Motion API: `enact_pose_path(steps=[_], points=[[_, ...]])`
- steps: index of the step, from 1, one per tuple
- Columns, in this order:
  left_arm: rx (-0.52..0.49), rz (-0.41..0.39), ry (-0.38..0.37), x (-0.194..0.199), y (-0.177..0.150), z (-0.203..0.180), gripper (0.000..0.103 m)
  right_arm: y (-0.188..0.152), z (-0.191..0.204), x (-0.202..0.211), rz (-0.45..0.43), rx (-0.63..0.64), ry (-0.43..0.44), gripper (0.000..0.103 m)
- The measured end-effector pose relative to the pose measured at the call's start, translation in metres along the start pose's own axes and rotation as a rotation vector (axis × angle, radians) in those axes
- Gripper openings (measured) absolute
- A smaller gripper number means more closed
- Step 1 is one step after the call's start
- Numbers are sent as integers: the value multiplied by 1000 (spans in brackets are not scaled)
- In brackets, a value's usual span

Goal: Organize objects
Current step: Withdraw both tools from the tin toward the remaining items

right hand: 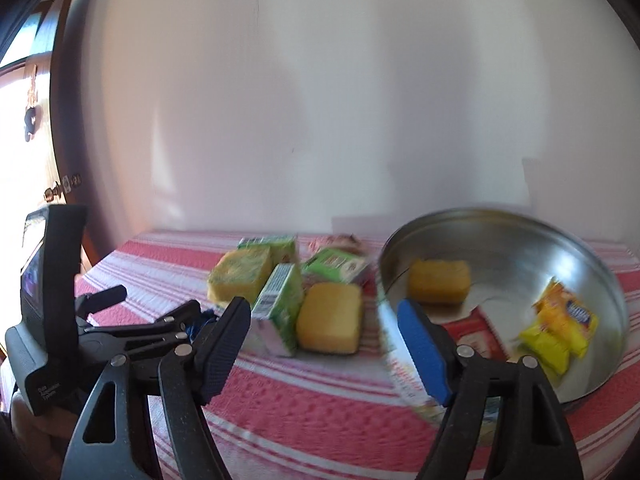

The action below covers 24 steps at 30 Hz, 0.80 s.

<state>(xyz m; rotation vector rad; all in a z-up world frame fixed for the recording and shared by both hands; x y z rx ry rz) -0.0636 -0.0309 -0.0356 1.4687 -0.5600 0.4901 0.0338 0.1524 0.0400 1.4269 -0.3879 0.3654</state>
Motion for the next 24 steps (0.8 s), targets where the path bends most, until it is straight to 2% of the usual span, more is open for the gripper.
enact_pose_path(steps=[4,8,9,12,17,18,19,20,24], points=[[33,19,-7,-4,1,10,103,-9,8,-21,85,5,-34,78],[-2,24,5,-6,1,13,103,-12,3,-34,138,-36,-76,78],[-11,26,15,-6,0,13,103,-13,1,-36,145,-42,-93,74],[-27,31,19,-8,0,14,103,-14,2,-41,164,-31,-119,72],[-45,39,16,-10,0,12,103,-16,5,-52,210,-72,-101,72],[-46,42,16,-10,0,11,103,-18,2,-56,227,-89,-117,66],[-46,47,16,-10,0,12,103,-20,-1,-59,245,-107,-132,57],[-44,51,14,-11,-1,12,103,-21,-6,-61,257,-127,-137,53],[-42,71,-10,-14,-3,10,103,-27,-27,-62,284,-192,-117,50]])
Point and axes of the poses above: each gripper's, at about its wrist camera, not at the fingertips, and x roughly against the way its jaws point, z to its left, y to its top, the point moved 4 cm from there along -x, roughly the way its jaws point
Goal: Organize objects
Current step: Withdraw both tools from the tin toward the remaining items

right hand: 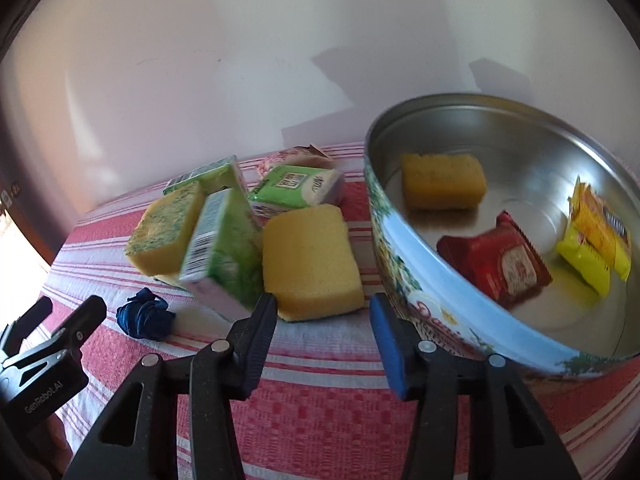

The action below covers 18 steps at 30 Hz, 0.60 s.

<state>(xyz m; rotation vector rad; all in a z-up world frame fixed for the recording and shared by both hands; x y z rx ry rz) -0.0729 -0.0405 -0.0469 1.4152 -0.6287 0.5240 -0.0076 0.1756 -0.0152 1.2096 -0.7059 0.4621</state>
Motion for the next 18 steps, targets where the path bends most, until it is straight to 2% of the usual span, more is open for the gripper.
enact_pose_path(steps=[4,7,14,18], points=[[-11,5,-1,-1,-1,-2,103,5,-8,8,-38,1,-23,52],[-10,8,-4,-2,-2,-2,103,6,-2,-1,-26,26,-48,52],[3,18,-13,1,-2,1,103,0,-19,0,28,9,24,53],[2,16,-15,2,-2,0,103,3,-24,-1,32,33,5,53]])
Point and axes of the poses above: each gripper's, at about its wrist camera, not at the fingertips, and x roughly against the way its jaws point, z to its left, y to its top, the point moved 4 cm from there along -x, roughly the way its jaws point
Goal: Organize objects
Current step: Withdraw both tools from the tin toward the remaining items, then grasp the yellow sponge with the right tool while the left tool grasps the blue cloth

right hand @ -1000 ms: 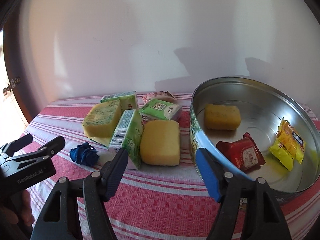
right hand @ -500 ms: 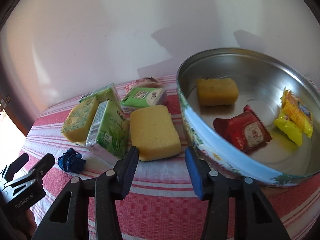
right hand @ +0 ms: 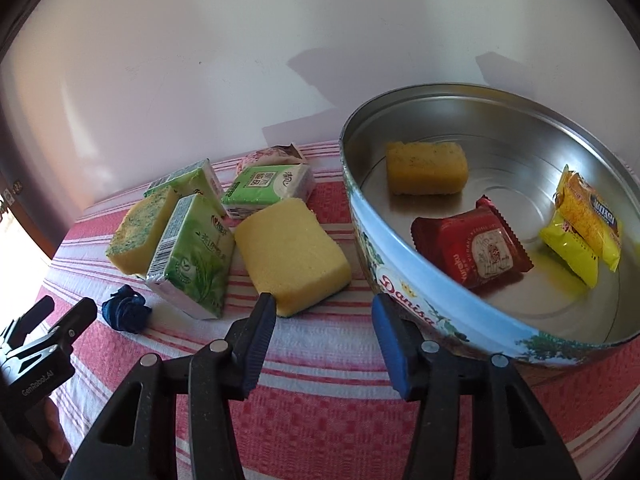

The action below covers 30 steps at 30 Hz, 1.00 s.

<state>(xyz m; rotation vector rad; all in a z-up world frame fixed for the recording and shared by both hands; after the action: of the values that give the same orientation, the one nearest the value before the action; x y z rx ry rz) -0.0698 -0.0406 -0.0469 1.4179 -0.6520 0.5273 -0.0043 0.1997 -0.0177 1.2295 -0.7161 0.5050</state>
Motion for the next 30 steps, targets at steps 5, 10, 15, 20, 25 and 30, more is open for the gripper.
enact_pose_path(steps=[5,10,15,20,25,30], points=[[-5,6,-4,0,0,-1,103,0,3,2,13,62,-14,62],[3,10,-10,-1,0,-1,103,-2,0,7,1,110,-4,66],[10,19,-29,-3,-1,-3,103,5,6,8,-31,156,-8,80],[-5,26,-27,-6,-3,-6,103,16,33,-4,-36,275,-74,89],[-16,24,-39,-9,-2,-10,103,9,48,-22,18,304,-52,89],[-47,18,-95,-12,1,-25,103,6,43,-20,44,250,33,61]])
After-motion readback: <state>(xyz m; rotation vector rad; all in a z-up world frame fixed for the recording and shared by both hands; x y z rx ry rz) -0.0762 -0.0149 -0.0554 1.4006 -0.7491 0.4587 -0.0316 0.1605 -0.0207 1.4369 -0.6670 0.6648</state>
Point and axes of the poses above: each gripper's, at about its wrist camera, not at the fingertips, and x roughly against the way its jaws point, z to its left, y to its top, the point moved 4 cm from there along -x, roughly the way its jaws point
